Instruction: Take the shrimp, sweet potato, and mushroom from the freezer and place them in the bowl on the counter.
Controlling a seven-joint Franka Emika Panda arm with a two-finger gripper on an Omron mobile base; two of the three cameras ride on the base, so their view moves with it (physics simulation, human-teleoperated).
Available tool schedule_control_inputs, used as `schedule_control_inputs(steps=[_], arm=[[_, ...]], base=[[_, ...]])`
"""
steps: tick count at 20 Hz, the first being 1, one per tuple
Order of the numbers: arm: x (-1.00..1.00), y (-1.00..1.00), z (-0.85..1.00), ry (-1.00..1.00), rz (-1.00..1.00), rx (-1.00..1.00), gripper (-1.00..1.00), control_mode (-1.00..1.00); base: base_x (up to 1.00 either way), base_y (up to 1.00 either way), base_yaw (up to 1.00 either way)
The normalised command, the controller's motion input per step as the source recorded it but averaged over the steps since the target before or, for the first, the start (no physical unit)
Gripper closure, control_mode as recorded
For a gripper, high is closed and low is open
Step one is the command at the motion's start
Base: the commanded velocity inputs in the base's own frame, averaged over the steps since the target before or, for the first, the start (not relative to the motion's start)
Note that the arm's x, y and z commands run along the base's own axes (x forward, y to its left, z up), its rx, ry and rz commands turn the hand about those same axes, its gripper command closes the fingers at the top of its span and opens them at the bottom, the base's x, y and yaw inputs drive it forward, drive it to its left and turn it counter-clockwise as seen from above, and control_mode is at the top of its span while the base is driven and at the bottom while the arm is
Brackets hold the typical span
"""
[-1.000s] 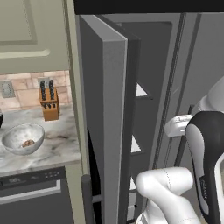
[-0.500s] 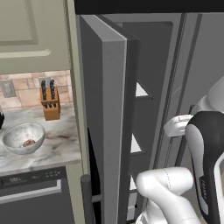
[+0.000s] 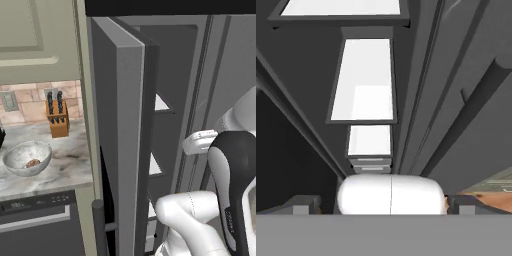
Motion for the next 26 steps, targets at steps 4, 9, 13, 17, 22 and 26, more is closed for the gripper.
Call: schedule_control_inputs(steps=[4, 9, 13, 17, 22, 26], arm=[[0.25, 0.36, 0.14, -0.14, 0.06, 0.0, -1.0, -1.0], [0.56, 0.11, 0.04, -0.15, 0.07, 0.01, -1.0, -1.0], [0.95, 0.04, 0.0, -0.03, 0.06, 0.04, -1.0, -1.0], [0.8, 0.05, 0.12, 0.0, 0.0, 0.0, -1.0, -1.0], [0.53, 0.0, 0.16, 0.0, 0.0, 0.0, -1.0, -1.0], [0.59, 0.1, 0.03, 0.0, 0.0, 0.0, -1.0, -1.0]], base=[[0.0, 0.0, 0.0], [0.0, 0.0, 0.0], [0.0, 0.0, 0.0], [0.0, 0.0, 0.0], [0.0, 0.0, 0.0], [0.0, 0.0, 0.0]])
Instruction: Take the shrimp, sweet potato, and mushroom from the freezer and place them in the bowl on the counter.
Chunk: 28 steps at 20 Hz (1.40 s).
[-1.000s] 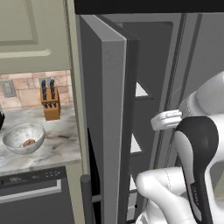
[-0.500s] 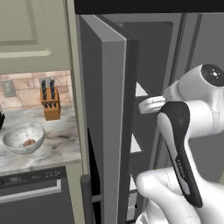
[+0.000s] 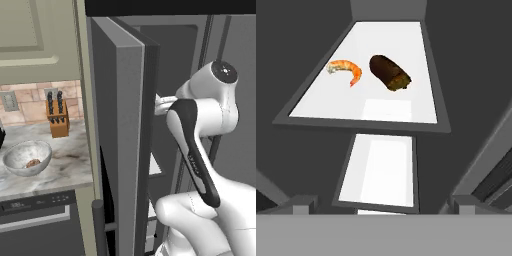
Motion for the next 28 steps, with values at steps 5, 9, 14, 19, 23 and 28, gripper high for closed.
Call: schedule_control_inputs(steps=[5, 9, 14, 19, 23, 28], arm=[[0.53, 0.12, 0.0, 0.0, 0.0, 0.0, -1.0, -1.0], [0.56, 0.02, 0.0, 0.0, 0.0, 0.0, -1.0, -1.0], [0.59, 0.03, 0.0, 0.0, 0.0, 0.0, -1.0, -1.0], [0.44, 0.01, 0.0, 0.0, 0.0, 0.0, -1.0, -1.0], [0.21, 0.06, 0.0, 0.0, 0.0, 0.0, -1.0, -1.0], [0.04, 0.18, 0.0, 0.0, 0.0, 0.0, -1.0, -1.0]], base=[[0.0, 0.0, 0.0], [0.0, 0.0, 0.0], [0.0, 0.0, 0.0], [0.0, 0.0, 0.0], [0.0, 0.0, 0.0], [0.0, 0.0, 0.0]])
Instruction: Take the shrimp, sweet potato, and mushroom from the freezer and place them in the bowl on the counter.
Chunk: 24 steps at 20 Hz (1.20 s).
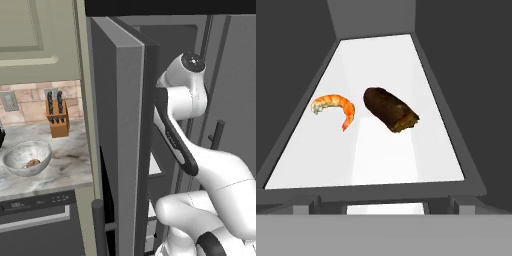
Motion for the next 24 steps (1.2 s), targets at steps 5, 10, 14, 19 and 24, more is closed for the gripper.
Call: schedule_control_inputs(steps=[5, 10, 14, 19, 24], arm=[[0.24, 0.14, 0.0, 0.0, 0.0, 0.0, -1.0, -1.0], [0.38, 0.01, 0.0, 0.0, 0.0, 0.0, -1.0, -1.0], [0.32, 0.0, 0.0, 0.0, 0.0, 0.0, -1.0, -1.0], [0.28, 0.0, 0.0, 0.0, 0.0, 0.0, -1.0, -1.0], [0.35, 0.0, 0.0, 0.0, 0.0, 0.0, -1.0, -1.0]], base=[[0.0, 0.0, 0.0], [0.0, 0.0, 0.0], [0.0, 0.0, 0.0], [0.0, 0.0, 0.0], [0.0, 0.0, 0.0]])
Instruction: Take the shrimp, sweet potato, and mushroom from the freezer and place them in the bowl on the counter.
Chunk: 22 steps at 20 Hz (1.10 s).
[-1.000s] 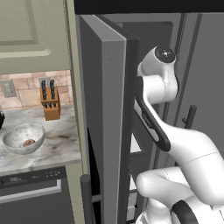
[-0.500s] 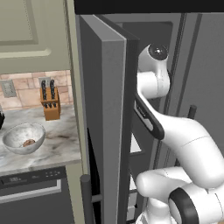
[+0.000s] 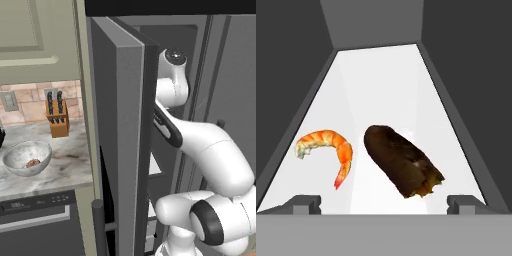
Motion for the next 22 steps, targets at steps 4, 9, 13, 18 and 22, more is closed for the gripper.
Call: schedule_control_inputs(steps=[4, 9, 13, 18, 22], arm=[[0.45, 0.0, 0.0, 0.01, 0.0, 0.0, -1.0, -1.0], [0.32, 0.0, -0.08, 0.04, 0.0, 0.0, -1.0, -1.0], [0.14, -0.02, -0.13, 0.07, 0.03, 0.0, -1.0, -1.0], [0.03, -0.05, -0.12, 0.08, 0.08, 0.0, -1.0, -1.0], [0.06, -0.04, -0.14, 0.02, 0.09, 0.0, -1.0, -1.0]], base=[[0.0, 0.0, 0.0], [0.0, 0.0, 0.0], [0.0, 0.0, 0.0], [0.0, 0.0, 0.0], [0.0, 0.0, 0.0]])
